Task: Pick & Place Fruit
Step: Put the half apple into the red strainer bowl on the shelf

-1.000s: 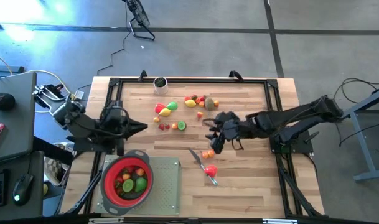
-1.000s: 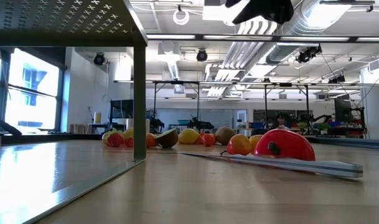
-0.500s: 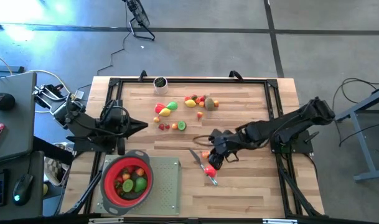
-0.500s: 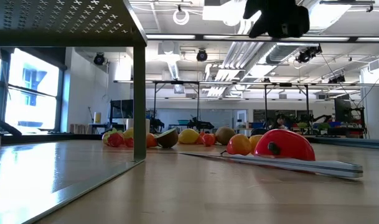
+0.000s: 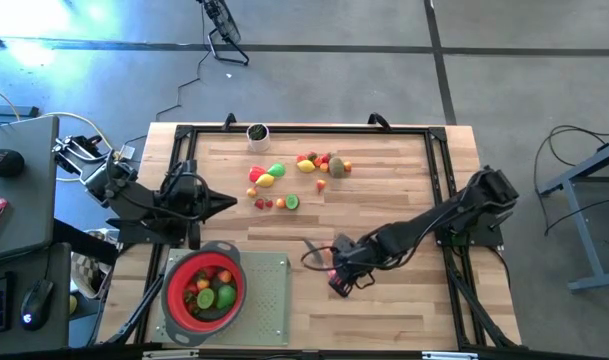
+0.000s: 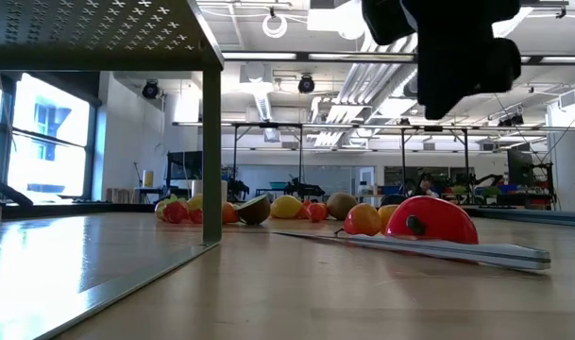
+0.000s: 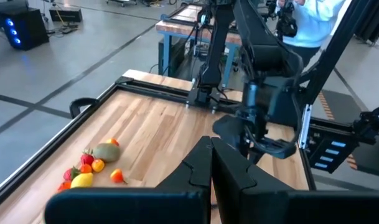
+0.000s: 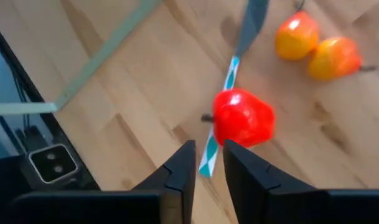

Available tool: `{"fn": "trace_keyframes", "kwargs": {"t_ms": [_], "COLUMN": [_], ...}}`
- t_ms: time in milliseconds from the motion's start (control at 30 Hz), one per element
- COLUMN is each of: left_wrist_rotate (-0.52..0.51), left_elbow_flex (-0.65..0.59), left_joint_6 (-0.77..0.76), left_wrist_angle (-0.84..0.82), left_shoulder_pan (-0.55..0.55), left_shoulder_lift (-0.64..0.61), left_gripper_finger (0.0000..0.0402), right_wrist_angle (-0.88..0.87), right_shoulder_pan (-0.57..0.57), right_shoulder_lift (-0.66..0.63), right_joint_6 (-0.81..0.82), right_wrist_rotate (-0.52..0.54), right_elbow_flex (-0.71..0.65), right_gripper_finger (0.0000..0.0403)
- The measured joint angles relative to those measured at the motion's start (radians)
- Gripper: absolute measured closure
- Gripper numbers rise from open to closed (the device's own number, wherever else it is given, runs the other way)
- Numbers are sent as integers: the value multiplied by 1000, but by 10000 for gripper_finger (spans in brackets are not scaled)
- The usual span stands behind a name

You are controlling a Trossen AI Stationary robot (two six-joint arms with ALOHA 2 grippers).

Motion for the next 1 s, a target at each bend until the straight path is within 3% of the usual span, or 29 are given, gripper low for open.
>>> {"fn": "trace_keyframes", "kwargs": {"t_ms": [267,467,767,1000], "left_wrist_rotate": [17,18,18,18], "left_elbow_flex": [0,0,0,1], "left_joint_6": [-2,-13,-60,-60], "left_wrist_angle": [-22,-22,-22,-23], "left_shoulder_pan": [0,0,0,0], "left_shoulder_lift": [-2,-1,1,1], "left_gripper_finger": [401,401,401,401], "right_wrist_angle": [6,7,25,68], "right_shoulder_pan": [42,56,55,62], "right_shoulder_lift": [5,5,5,4], "right_joint_6": [26,-67,-158,-410], "right_wrist_rotate": [-13,1,59,94], "right_elbow_flex": [0,0,0,0], "right_gripper_finger": [376,386,364,310]}}
